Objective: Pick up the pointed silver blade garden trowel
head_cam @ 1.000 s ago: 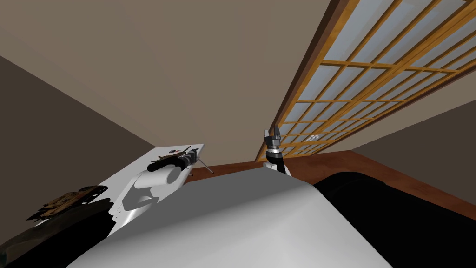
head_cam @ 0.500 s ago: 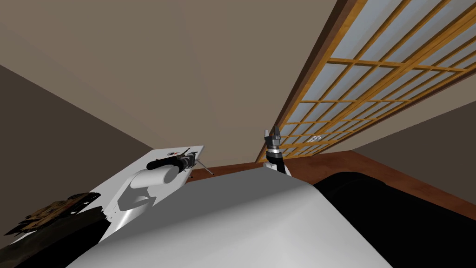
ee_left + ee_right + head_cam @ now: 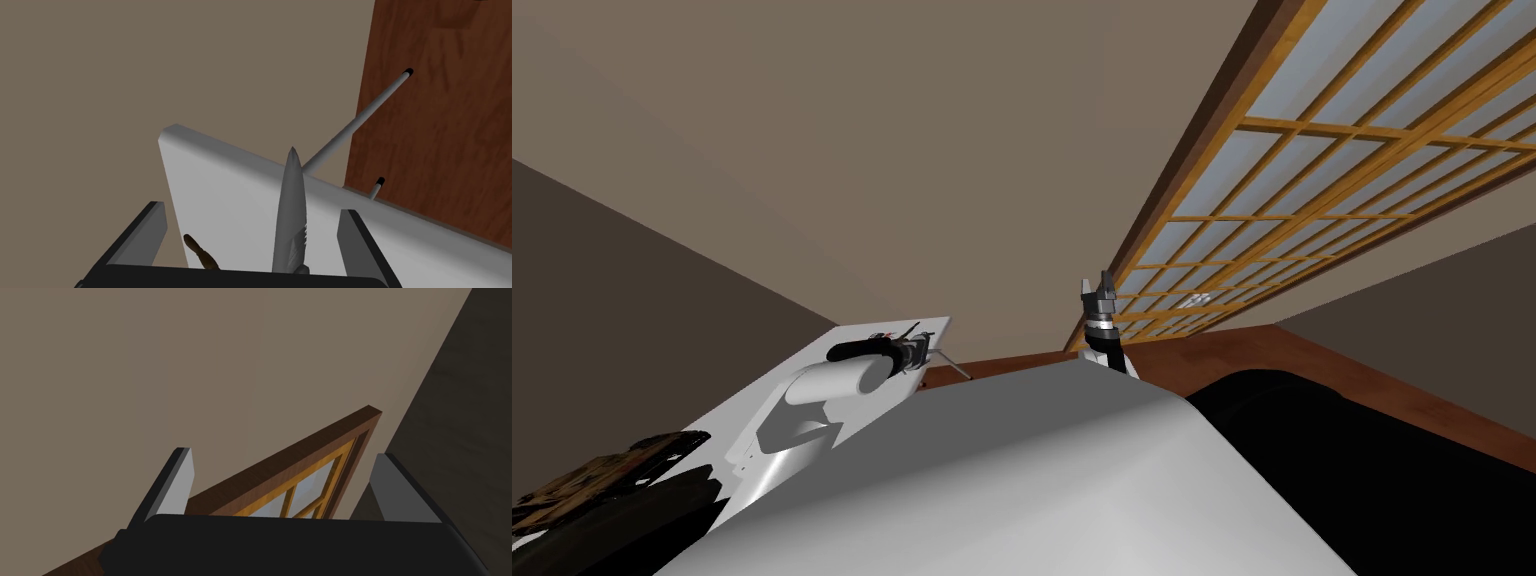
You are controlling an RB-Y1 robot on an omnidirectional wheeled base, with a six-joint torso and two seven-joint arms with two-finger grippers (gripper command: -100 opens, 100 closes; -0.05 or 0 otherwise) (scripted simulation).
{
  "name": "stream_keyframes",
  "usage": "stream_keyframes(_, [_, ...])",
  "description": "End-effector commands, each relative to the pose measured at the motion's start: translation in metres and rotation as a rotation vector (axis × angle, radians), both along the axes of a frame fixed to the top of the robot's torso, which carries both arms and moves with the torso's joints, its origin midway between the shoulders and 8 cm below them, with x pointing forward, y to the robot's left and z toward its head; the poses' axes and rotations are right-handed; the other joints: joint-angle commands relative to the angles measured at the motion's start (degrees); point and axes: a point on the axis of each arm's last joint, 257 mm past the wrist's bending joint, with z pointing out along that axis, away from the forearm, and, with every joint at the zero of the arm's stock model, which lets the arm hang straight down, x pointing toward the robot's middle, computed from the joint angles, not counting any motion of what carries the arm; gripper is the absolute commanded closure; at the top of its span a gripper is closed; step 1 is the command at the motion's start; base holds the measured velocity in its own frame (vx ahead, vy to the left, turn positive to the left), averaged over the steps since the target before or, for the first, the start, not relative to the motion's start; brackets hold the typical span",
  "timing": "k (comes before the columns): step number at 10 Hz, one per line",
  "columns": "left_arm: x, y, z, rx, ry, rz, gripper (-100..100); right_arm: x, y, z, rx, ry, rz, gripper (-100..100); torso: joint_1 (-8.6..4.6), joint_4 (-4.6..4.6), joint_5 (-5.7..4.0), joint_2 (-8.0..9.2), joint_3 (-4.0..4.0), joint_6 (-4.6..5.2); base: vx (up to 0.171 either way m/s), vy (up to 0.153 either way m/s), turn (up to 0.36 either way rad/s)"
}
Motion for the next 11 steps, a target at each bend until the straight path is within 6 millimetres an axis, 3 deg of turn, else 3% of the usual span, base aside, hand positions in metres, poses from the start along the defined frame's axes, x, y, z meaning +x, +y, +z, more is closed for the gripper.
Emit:
stream_keyframes(1, [-0.01,0.006,-0.006,0.001,0.051,0.006,-100,0.0,0.0,0.0,0.0,0.0,0.0,0,0.0,0.0,0.0,0.0,0.0,0.0,0.086,0.042,0.003])
stream_keyframes(11, [-0.072,0.028,-0.025,0.007,0.326,0.038,-100,0.0,0.0,0.0,0.0,0.0,0.0,0,-0.03,-0.01,0.0,-0.02,-0.02,0.0,0.082,0.037,0.003])
